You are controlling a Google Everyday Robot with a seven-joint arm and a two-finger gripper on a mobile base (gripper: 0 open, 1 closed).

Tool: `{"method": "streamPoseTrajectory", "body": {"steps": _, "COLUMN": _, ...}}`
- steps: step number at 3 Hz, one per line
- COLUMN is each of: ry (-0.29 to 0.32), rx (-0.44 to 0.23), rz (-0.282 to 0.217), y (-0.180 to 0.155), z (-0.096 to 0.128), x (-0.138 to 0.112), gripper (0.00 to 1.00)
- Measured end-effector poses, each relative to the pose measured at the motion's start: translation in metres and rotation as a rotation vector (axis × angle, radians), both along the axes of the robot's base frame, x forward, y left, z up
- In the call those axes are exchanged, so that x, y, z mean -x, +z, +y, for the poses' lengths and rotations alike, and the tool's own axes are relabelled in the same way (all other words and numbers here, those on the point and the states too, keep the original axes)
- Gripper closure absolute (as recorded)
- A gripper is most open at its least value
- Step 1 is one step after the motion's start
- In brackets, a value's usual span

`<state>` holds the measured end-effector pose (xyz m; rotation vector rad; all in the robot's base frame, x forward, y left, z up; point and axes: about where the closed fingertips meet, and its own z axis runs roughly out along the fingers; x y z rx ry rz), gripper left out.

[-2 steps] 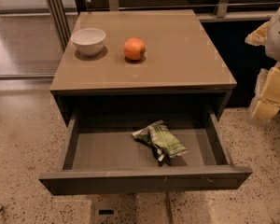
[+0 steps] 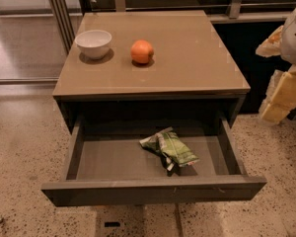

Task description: Pick green jalapeno chip bag from top drawer and place on counter

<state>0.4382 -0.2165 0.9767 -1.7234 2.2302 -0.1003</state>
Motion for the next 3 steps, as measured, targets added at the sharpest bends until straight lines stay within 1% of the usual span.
{"method": "streamPoseTrajectory", "body": {"steps": 1, "ry": -0.002, "rx": -0.046, "rz": -0.009, "y": -0.024, "z": 0.008, "x": -0.006, "gripper": 0.42}}
{"method": "streamPoseTrajectory", "body": {"steps": 2, "ry": 0.017, "rx": -0.165, "rz": -0.007, "y": -0.075, "z": 0.035, "x": -0.017, "gripper": 0.65}}
{"method": "streamPoseTrajectory", "body": {"steps": 3, "ry": 0.048, "rx": -0.299, "rz": -0.017, "y": -0.121, "z": 0.066, "x": -0.030, "gripper": 0.88}}
